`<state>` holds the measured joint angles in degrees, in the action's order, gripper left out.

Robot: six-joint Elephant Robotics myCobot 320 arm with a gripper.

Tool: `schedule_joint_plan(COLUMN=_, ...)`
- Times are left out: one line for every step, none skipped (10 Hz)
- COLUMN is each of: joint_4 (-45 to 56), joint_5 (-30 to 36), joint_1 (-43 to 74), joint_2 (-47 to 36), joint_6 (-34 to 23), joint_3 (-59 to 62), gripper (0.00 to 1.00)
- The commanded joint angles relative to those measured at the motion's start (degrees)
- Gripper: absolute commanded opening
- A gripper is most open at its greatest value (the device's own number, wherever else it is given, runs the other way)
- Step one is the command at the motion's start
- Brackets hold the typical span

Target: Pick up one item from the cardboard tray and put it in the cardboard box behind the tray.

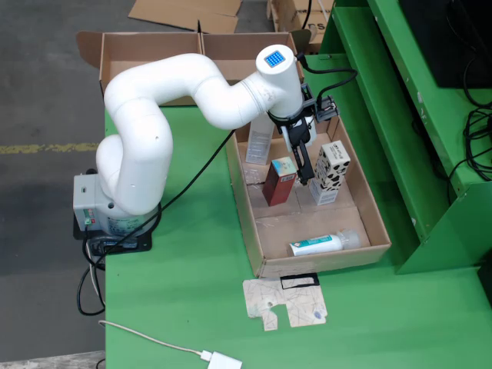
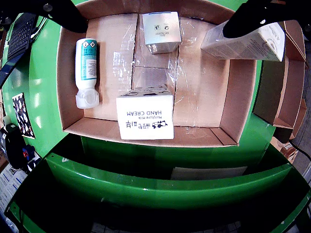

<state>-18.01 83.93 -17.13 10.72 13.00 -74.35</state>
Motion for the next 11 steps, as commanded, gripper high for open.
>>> schedule_joint_plan(joint_4=-1.40, joint_5=-0.16, joint_1=-0.36, joint_2=-1.76, joint_6=0.14, joint_3=1.25, gripper=1.00)
schedule_joint_plan(joint_4=-1.40, joint_5=-0.16, joint_1=-0.36, joint_2=-1.76, joint_6=0.14, joint_3=1.25, gripper=1.00)
schedule_joint_plan(joint_4=-0.92, joint_5=-0.50, joint_1=-0.70, joint_2=-0.58, joint_6=0.21, joint_3=3.45, gripper=1.00)
schedule_joint_plan(joint_4=-0.92, joint_5=-0.50, joint_1=-0.70, joint_2=-0.58, joint_6=0.21, joint_3=3.45, gripper=1.00)
schedule_joint_plan(joint_4=-0.79, joint_5=-0.60, joint_1=-0.83, joint_2=1.04, joint_6=0.56, joint_3=5.17, gripper=1.00)
schedule_joint_plan(joint_4=-0.79, joint_5=-0.60, joint_1=-0.83, joint_2=1.04, joint_6=0.56, joint_3=5.17, gripper=1.00)
schedule_joint_plan(joint_4=-0.97, joint_5=-0.91, joint_1=-0.73, joint_2=2.75, joint_6=0.82, joint_3=6.64, gripper=1.00)
schedule_joint_plan(joint_4=-0.97, joint_5=-0.91, joint_1=-0.73, joint_2=2.75, joint_6=0.82, joint_3=6.64, gripper=1.00)
schedule_joint_plan(joint_4=-0.97, joint_5=-0.91, joint_1=-0.73, joint_2=2.75, joint_6=0.82, joint_3=6.64, gripper=1.00)
schedule_joint_plan(joint_4=0.14, joint_5=-1.03, joint_1=-0.59, joint_2=7.93, joint_6=0.89, joint_3=12.85, gripper=1.00)
schedule_joint_plan(joint_4=0.14, joint_5=-1.03, joint_1=-0.59, joint_2=7.93, joint_6=0.89, joint_3=12.85, gripper=1.00)
